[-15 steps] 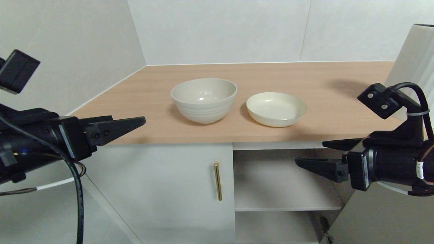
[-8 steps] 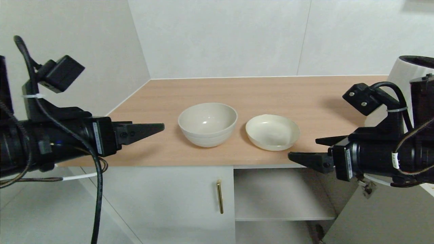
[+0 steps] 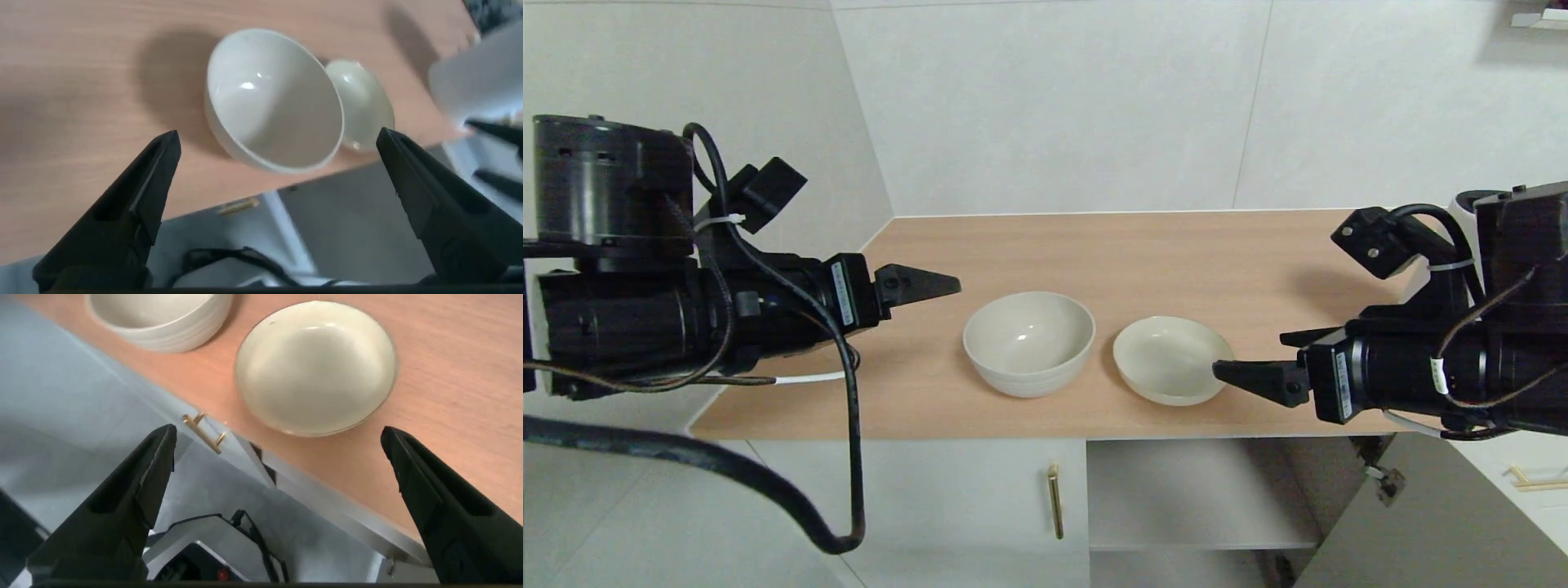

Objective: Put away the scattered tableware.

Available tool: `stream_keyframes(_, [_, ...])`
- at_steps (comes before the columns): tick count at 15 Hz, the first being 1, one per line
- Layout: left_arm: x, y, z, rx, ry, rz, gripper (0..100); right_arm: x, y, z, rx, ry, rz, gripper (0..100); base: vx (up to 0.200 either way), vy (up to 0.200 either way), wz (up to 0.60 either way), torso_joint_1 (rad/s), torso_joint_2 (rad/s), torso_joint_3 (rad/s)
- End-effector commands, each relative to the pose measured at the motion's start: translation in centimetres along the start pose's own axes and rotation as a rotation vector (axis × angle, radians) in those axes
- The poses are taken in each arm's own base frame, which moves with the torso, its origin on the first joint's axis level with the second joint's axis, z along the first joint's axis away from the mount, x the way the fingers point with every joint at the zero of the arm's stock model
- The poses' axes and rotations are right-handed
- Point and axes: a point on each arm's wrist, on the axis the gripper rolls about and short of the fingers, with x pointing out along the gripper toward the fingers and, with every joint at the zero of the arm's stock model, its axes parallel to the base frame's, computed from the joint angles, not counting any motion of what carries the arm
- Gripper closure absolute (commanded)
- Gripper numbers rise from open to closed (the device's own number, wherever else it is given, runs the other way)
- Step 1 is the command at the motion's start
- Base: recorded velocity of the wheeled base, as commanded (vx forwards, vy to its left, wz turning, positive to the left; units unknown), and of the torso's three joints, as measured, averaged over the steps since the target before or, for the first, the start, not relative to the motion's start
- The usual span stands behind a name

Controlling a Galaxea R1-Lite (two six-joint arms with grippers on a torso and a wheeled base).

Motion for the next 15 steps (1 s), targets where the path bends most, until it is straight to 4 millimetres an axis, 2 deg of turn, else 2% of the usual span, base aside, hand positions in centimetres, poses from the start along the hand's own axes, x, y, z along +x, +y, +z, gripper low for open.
stream_keyframes(1, [1.6, 0.4, 0.0, -0.028, 0.022, 0.025, 0, 1.2, -0.1, 0.5, 0.010, 0.009, -0.013, 0, 0.000, 0.000, 0.00, 0.027, -0.07, -0.032])
stream_keyframes(5, [3.8, 1.2, 0.0, -0.061, 0.005, 0.148, 0, 3.0, -0.4, 1.8, 0.146, 0.099, -0.141, 0, 0.000, 0.000, 0.00, 0.000, 0.00, 0.000])
stream_keyframes(6, [3.8, 1.2, 0.0, -0.061, 0.005, 0.148, 0, 3.0, -0.4, 1.8, 0.146, 0.099, -0.141, 0, 0.000, 0.000, 0.00, 0.000, 0.00, 0.000])
stream_keyframes(7, [5.1, 1.8, -0.4, -0.082, 0.019, 0.190, 0, 4.2, -0.8, 1.7, 0.175, 0.110, -0.188, 0, 0.000, 0.000, 0.00, 0.000, 0.00, 0.000])
stream_keyframes(8, [5.3, 1.7, -0.5, -0.081, 0.025, 0.189, 0, 4.5, -0.9, 1.7, 0.177, 0.112, -0.203, 0, 0.000, 0.000, 0.00, 0.000, 0.00, 0.000])
stream_keyframes(9, [6.5, 2.0, -1.2, -0.083, 0.061, 0.201, 0, 5.4, -1.2, 1.4, 0.174, 0.123, -0.255, 0, 0.000, 0.000, 0.00, 0.000, 0.00, 0.000])
stream_keyframes(12, [8.3, 2.1, -2.6, -0.091, 0.125, 0.207, 0, 5.9, -1.7, 1.3, 0.180, 0.120, -0.273, 0, 0.000, 0.000, 0.00, 0.000, 0.00, 0.000])
stream_keyframes(15, [8.6, 1.8, -3.1, -0.085, 0.151, 0.204, 0, 5.9, -1.7, 1.3, 0.180, 0.119, -0.273, 0, 0.000, 0.000, 0.00, 0.000, 0.00, 0.000])
